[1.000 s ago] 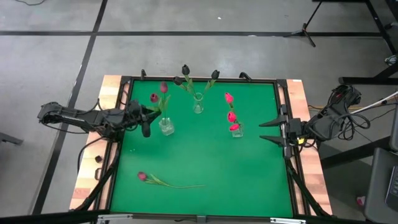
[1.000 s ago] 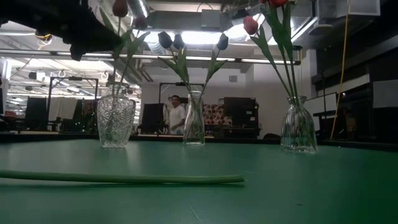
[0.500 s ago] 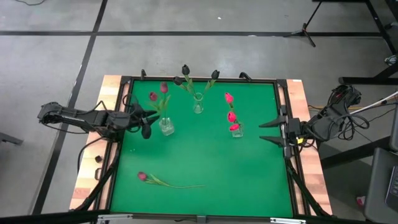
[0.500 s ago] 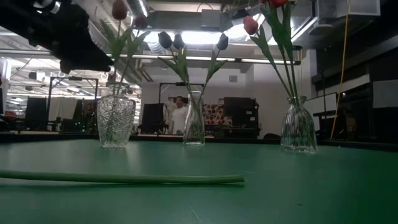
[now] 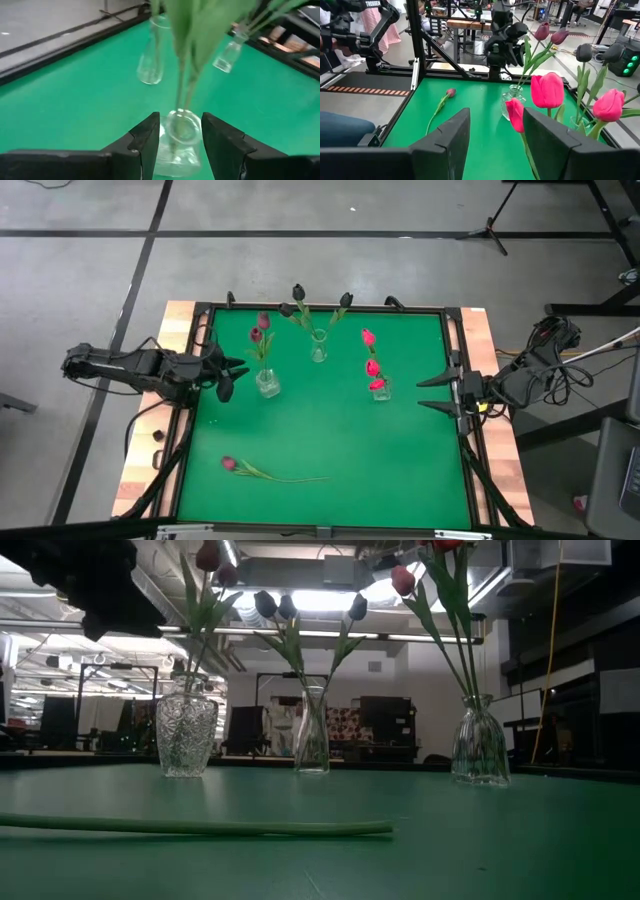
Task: Sort flowers into vase by color
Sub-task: Put the red tulip into the bottom left transparent vase
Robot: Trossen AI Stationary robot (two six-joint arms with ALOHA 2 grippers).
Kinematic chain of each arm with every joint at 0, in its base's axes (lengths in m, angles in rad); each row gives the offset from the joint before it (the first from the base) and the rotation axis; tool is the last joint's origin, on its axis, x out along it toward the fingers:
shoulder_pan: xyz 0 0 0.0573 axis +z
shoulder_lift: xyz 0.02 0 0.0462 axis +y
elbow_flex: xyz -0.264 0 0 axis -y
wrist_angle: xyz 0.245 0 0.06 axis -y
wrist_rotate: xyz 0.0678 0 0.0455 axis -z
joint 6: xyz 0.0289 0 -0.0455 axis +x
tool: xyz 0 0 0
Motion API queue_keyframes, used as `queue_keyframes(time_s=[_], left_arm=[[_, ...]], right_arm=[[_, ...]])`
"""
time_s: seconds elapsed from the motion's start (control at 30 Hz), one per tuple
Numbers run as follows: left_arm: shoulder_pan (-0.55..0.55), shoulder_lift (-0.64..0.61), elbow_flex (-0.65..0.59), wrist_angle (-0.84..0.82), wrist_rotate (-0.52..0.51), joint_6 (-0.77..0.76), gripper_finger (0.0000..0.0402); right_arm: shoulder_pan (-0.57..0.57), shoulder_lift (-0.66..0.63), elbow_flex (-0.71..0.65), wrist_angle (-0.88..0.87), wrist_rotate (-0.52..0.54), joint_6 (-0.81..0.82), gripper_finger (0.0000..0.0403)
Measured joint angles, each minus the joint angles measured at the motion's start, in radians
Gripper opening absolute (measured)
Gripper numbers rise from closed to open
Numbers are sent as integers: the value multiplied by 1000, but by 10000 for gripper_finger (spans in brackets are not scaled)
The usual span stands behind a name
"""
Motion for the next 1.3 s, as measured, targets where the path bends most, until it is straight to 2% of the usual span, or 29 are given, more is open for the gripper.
queue_keyframes(time_s=[0.13, 0.27, 0.37, 0.6, 0.83, 1.03, 1.3], left_arm=[[-42, 1, 2, -8, 74, -1, 141], [-123, 2, 2, 4, 178, -52, 141], [-209, 7, 3, 7, 191, -116, 141], [-427, 71, 3, 92, 178, -230, 141], [-572, 110, 3, 171, 68, -232, 140], [-627, 111, 3, 224, 43, -229, 140], [-647, 111, 3, 255, 41, -203, 140]], right_arm=[[0, 21, 0, 1, -10, 30, 182], [0, 63, 0, 7, -65, 97, 182], [0, 111, 0, 40, -92, 114, 182], [0, 278, 0, 237, -160, 93, 182], [0, 460, 0, 573, -276, 72, 182], [-1, 596, 9, 758, -265, 46, 182], [-46, 834, 195, 765, -252, -5, 182]])
